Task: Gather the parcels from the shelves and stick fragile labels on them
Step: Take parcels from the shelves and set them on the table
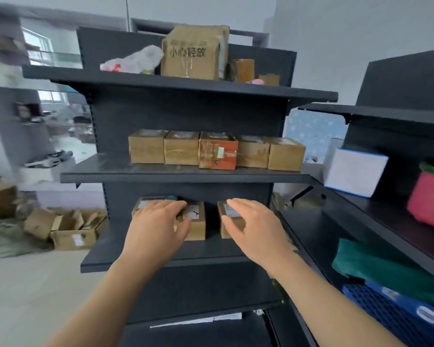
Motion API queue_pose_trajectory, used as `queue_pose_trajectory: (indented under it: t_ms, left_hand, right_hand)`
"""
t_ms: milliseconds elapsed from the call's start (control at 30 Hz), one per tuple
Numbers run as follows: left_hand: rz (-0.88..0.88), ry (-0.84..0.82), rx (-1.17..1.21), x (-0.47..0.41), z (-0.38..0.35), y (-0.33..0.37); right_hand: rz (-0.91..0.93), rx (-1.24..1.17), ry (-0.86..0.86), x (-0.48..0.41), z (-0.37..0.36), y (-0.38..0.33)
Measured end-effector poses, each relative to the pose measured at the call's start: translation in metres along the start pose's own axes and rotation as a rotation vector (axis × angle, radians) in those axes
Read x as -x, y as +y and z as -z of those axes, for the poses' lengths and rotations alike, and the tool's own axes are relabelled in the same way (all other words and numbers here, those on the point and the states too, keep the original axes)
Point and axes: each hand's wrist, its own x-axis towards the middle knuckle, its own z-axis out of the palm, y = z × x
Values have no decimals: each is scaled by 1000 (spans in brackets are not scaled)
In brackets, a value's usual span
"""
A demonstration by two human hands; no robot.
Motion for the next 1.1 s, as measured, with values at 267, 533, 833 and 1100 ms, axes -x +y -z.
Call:
queue_pose_trajectory:
  t_ms: [267, 533, 833, 1100]
  left_hand:
    - [99, 5, -26, -97, -25, -97]
    - [48, -65, -112, -207, -27, -215]
    - [14, -178, -108, -314, -59, -303]
    - [79, -346, 230, -353, -90, -319]
  right_hand:
    - [77, 9, -43, -118, -78, -12]
    - [23, 38, 6, -248, -144, -57]
    - [-63, 229, -68, -366, -201, -74]
    - [-45, 274, -191, -412, -242, -62]
